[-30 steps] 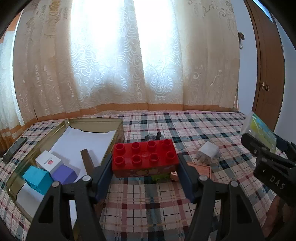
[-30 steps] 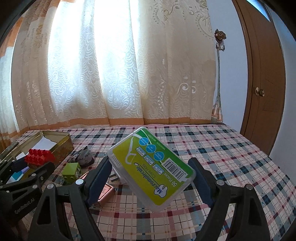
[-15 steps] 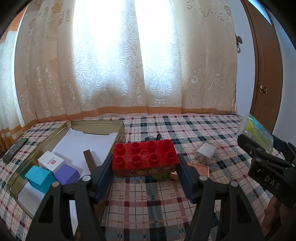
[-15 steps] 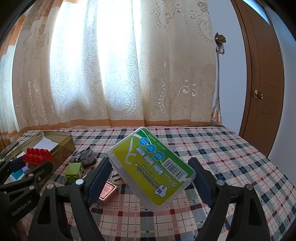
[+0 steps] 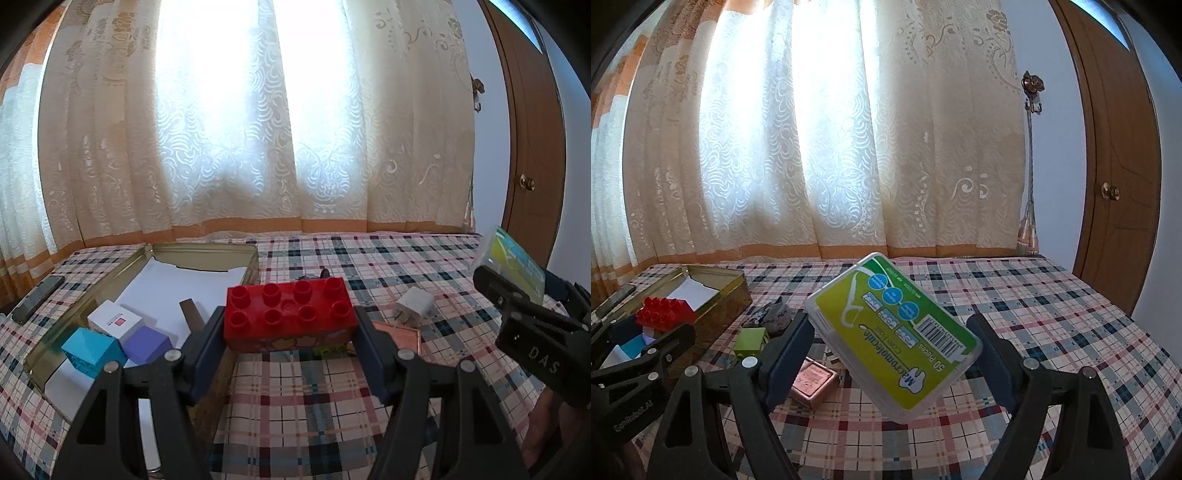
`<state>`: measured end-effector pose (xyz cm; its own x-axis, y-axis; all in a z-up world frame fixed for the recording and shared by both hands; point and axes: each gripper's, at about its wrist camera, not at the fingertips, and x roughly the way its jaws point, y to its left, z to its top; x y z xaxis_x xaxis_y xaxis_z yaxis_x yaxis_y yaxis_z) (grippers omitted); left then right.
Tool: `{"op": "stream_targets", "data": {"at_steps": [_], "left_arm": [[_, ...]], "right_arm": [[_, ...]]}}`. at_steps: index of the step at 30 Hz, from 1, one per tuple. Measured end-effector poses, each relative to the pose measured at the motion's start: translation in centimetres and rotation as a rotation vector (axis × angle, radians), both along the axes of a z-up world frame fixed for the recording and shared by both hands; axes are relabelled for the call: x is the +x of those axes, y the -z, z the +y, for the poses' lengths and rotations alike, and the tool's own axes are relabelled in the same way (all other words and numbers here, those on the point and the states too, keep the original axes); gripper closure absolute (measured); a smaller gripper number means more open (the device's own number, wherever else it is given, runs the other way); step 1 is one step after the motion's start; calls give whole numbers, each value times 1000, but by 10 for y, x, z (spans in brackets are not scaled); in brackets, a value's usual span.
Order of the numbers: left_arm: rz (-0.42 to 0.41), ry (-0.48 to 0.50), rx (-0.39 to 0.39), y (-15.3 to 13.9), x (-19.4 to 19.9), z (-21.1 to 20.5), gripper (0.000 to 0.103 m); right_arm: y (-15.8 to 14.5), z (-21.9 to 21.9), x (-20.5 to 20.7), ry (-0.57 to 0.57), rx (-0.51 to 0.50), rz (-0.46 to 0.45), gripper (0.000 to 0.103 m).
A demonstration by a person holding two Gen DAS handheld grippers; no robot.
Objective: Organize rigid objects
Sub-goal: 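Lift and carry the red Lego brick and clear plastic case toward the tray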
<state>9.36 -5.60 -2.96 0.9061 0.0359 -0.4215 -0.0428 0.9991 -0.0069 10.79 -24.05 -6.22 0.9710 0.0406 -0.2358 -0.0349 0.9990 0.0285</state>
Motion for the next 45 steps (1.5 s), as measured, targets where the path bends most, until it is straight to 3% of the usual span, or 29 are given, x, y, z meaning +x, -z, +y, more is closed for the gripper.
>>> {"op": "stream_targets", "data": {"at_steps": [45], "left_arm": [[-58,-63,-45,-1,-33,41,37]], "right_arm": [[0,45,-31,-106,-11,-72,17]]}}
